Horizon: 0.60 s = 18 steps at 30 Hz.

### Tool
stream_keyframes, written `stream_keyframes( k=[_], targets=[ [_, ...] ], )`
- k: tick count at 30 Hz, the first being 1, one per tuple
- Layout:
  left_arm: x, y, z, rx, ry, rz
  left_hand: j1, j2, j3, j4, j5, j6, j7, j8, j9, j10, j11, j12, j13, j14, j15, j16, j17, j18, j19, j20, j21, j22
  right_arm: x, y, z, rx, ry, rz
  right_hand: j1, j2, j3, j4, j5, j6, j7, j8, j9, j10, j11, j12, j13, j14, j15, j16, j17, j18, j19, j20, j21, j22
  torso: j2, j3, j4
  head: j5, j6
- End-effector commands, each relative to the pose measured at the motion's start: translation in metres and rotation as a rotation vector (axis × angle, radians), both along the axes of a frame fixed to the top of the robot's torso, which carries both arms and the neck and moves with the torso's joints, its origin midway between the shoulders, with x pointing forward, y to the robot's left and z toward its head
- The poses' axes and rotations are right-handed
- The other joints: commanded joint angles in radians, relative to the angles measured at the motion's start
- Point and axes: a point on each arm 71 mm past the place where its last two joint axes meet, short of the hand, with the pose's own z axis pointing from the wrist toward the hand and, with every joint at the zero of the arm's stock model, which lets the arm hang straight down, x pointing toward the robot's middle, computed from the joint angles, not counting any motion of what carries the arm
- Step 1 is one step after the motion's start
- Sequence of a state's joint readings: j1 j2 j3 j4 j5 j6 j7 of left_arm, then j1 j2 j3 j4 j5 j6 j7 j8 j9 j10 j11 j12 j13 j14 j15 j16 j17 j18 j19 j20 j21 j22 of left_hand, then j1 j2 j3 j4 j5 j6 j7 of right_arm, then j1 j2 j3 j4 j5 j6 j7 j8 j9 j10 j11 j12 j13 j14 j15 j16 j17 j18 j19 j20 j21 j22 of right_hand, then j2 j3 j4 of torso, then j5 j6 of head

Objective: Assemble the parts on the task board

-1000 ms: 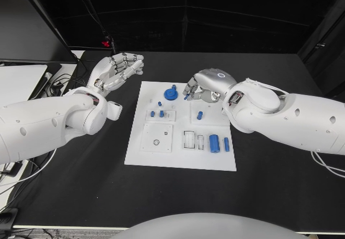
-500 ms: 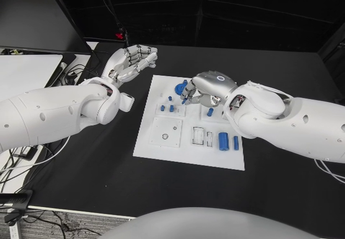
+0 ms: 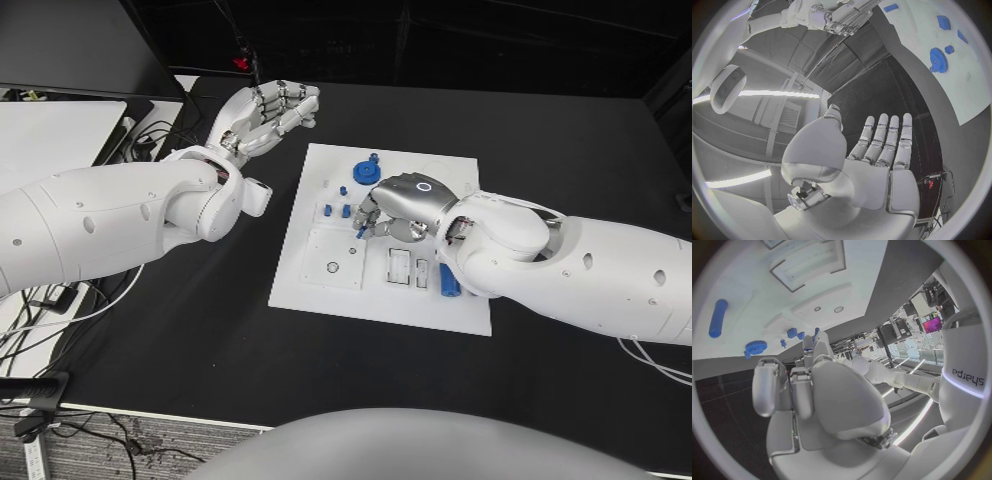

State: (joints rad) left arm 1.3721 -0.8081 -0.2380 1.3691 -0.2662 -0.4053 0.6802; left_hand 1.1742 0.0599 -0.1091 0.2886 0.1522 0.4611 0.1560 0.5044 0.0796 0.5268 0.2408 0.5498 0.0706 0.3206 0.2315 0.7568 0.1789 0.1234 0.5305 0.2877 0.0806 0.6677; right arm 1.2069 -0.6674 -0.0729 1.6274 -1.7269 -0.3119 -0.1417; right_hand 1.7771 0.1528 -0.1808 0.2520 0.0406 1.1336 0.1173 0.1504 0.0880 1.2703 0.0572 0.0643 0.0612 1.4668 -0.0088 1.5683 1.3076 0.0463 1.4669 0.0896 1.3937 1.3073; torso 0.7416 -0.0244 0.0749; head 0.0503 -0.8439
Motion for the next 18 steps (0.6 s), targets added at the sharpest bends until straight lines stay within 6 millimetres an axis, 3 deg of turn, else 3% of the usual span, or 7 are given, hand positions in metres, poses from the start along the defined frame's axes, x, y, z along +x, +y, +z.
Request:
stream_keyframes(
  k=[1, 18],
  targets=[
    [-0.001, -0.001, 0.003, -0.011, -0.024, -0.012, 0.002, 0.004, -0.006, 0.002, 0.005, -0.006, 0.128, 0.007, -0.002, -0.007, 0.002, 0.003, -0.001, -0.006, 0.002, 0.007, -0.001, -0.005, 0.007, 0.001, 0.005, -0.001, -0.001, 0.003, -0.005, -0.043, -0.002, 0.025, 0.007, 0.0, 0.005, -0.001, 0.007, -0.001, 0.004, 0.003, 0.002, 0.001, 0.006, -0.004, -0.001, 0.104, 0.001, 0.002, 0.263, -0.006, 0.04, 0.005, -0.007, 0.198, 0.001, 0.0, -0.0003, 0.0, -0.002],
    [-0.001, -0.002, 0.003, -0.011, -0.024, -0.013, 0.003, 0.005, -0.008, 0.002, 0.005, -0.007, 0.128, 0.009, -0.002, -0.007, 0.002, 0.005, -0.002, -0.006, 0.002, 0.008, -0.003, -0.005, 0.007, 0.001, 0.005, -0.001, -0.001, 0.012, -0.016, -0.049, -0.023, 0.035, 0.008, 0.0, 0.007, -0.001, 0.007, -0.004, 0.006, 0.0, 0.001, -0.003, 0.007, -0.005, -0.001, 0.104, 0.002, 0.002, 0.263, -0.005, 0.038, 0.005, -0.012, 0.196, 0.001, 0.0005, -0.0006, 0.0, -0.014]
  ],
)
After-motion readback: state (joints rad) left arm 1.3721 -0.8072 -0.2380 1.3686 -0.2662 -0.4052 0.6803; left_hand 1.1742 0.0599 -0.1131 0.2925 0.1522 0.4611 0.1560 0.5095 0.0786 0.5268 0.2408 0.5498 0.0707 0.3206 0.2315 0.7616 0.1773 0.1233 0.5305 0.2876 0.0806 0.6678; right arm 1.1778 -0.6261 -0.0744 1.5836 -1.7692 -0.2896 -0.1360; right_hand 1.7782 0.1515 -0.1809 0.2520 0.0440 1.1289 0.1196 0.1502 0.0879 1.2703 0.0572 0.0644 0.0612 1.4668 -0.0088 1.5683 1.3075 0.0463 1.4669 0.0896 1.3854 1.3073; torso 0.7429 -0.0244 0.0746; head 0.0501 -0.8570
